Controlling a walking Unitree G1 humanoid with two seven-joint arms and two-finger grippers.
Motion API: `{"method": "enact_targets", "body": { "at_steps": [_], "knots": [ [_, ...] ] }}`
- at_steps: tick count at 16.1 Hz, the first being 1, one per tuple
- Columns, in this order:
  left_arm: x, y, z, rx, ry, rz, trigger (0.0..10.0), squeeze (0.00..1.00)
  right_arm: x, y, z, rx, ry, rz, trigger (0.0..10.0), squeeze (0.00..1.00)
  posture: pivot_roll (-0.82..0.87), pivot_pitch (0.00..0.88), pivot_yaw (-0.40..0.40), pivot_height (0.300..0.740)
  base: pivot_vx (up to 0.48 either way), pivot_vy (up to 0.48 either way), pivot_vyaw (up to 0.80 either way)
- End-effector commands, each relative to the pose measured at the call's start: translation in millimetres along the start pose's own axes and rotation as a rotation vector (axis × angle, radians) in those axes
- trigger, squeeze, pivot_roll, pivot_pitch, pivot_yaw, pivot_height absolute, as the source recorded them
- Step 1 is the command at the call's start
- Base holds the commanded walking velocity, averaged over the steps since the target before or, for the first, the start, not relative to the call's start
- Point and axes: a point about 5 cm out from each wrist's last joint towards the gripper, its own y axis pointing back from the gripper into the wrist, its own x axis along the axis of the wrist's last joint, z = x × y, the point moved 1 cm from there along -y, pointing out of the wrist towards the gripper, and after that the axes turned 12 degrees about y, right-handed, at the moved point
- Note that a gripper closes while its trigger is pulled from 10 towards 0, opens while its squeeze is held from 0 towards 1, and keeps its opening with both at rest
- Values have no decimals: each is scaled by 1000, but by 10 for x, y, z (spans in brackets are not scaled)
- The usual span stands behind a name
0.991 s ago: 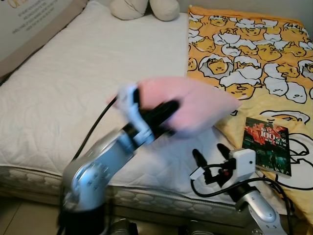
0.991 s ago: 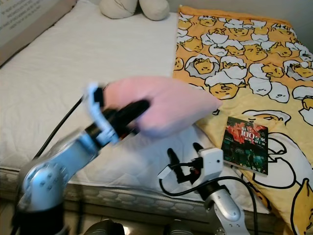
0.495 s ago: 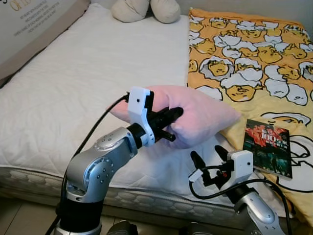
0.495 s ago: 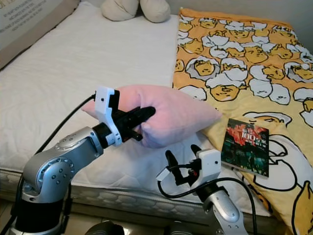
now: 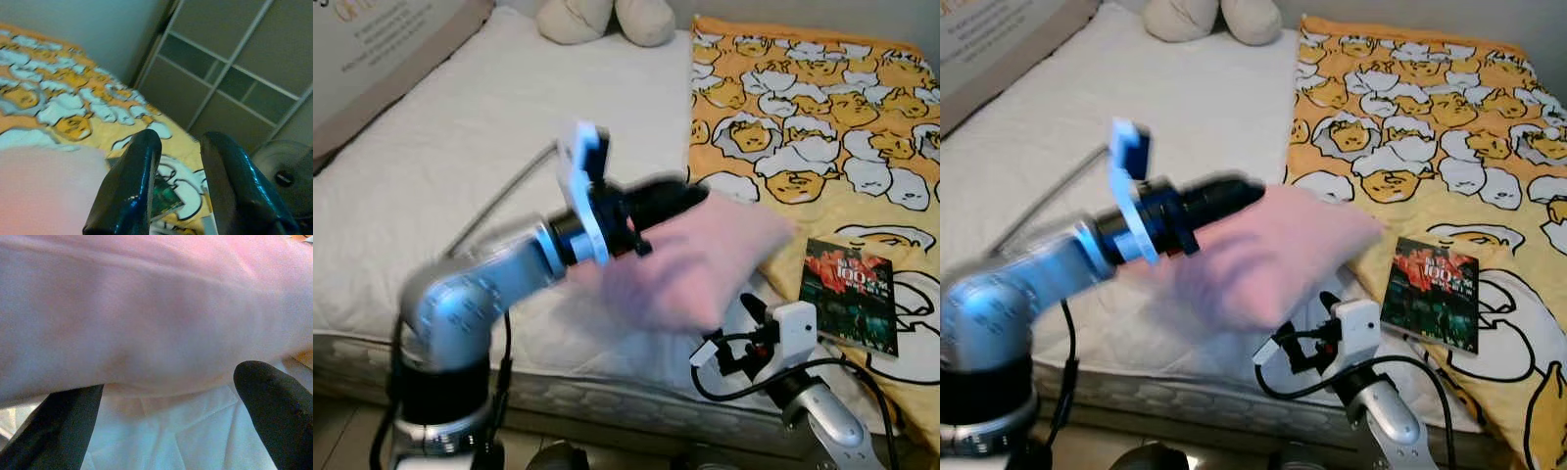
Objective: Clean up the room
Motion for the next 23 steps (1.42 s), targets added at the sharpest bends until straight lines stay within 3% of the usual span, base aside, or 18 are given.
{"method": "enact_targets", "body": {
  "at_steps": [1,2,3,4,5,7,8,10,12,18,19,21,23],
  "knots": [
    [93,24,113,-85,-15,-10,10000,1000,14,-1,35,-9,-1,4,10000,0,-83,61,-1,731,0,0,0],
    [215,58,140,-102,-43,-3,10000,1000,3,-12,30,-8,-3,0,10000,0,-81,60,-1,731,0,0,0],
    [208,62,42,-30,-82,-15,10000,1000,-2,-24,28,-8,-4,-1,10000,0,-78,58,1,731,0,0,0],
    [113,77,-388,264,-156,-33,10000,0,3,-57,22,-12,-5,1,10000,0,-77,56,4,731,0,0,0],
    [93,99,-527,360,-182,-28,10000,0,5,-68,21,-15,-4,2,10000,0,-76,56,5,731,0,0,0],
    [-28,313,-1016,684,-263,13,10000,0,15,-111,45,-46,-6,5,10000,0,-76,52,6,731,0,0,0],
    [-166,441,-1178,779,-263,-6,10000,0,24,-130,80,-75,-16,9,10000,0,-76,49,6,731,0,0,0],
    [-389,584,-1340,863,-264,-34,10000,0,55,-157,140,-111,-9,20,10000,0,-79,46,6,731,0,0,0],
    [-482,610,-1371,885,-316,-19,10000,0,79,-183,202,-147,5,26,10000,0,-75,43,6,731,0,0,0],
    [-482,633,-1365,831,-328,59,10000,0,265,-247,313,-251,55,91,10000,0,-67,38,8,731,0,160,0],
    [-465,624,-1362,817,-364,64,10000,0,318,-242,360,-290,81,111,10000,0,-66,37,9,731,0,480,0],
    [-429,569,-1307,765,-398,91,10000,0,632,-190,506,-440,275,234,10000,0,-68,36,10,731,0,480,0],
    [-444,546,-1302,764,-413,86,10000,0,691,-192,513,-458,316,253,10000,0,-72,32,10,731,0,240,0]
  ]
}}
